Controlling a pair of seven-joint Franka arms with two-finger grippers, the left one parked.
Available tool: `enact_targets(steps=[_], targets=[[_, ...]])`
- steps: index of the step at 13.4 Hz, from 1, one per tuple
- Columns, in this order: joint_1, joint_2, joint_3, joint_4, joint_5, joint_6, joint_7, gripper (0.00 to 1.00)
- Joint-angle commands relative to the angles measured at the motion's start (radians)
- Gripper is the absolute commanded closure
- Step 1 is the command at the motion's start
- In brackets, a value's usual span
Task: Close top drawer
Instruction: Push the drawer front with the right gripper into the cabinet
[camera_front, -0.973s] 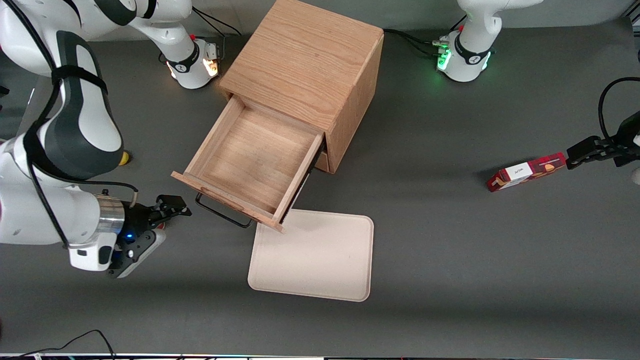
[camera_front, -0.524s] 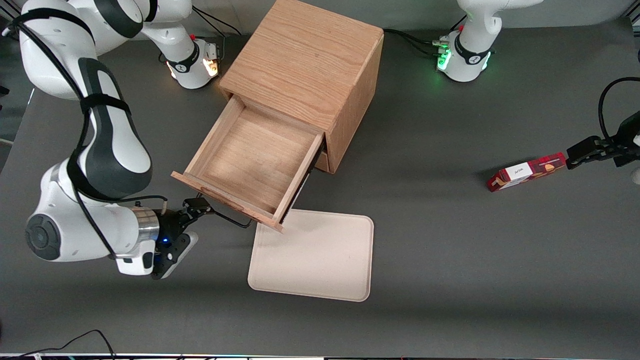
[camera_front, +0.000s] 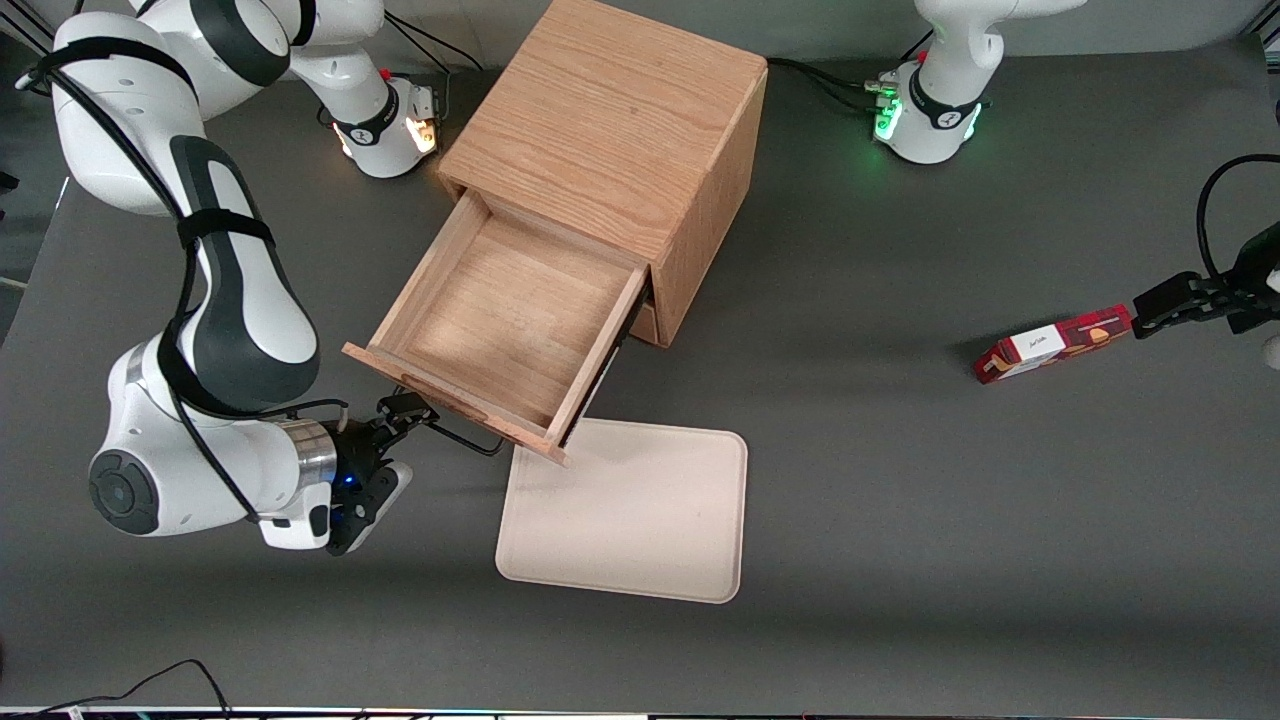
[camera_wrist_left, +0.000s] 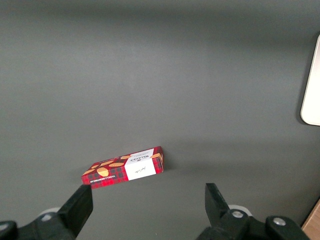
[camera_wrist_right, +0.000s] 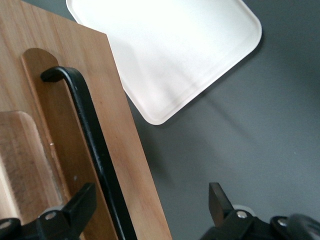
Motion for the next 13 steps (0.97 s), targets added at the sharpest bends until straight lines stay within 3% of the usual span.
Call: enact_targets(steps=[1,13], targets=[[0.02,0.021,0.004,0.011,0.011,-0.011,-0.029,0.0],[0.062,0.015,0.019,-0.014,-0.062,-0.013,-0.076,0.0]])
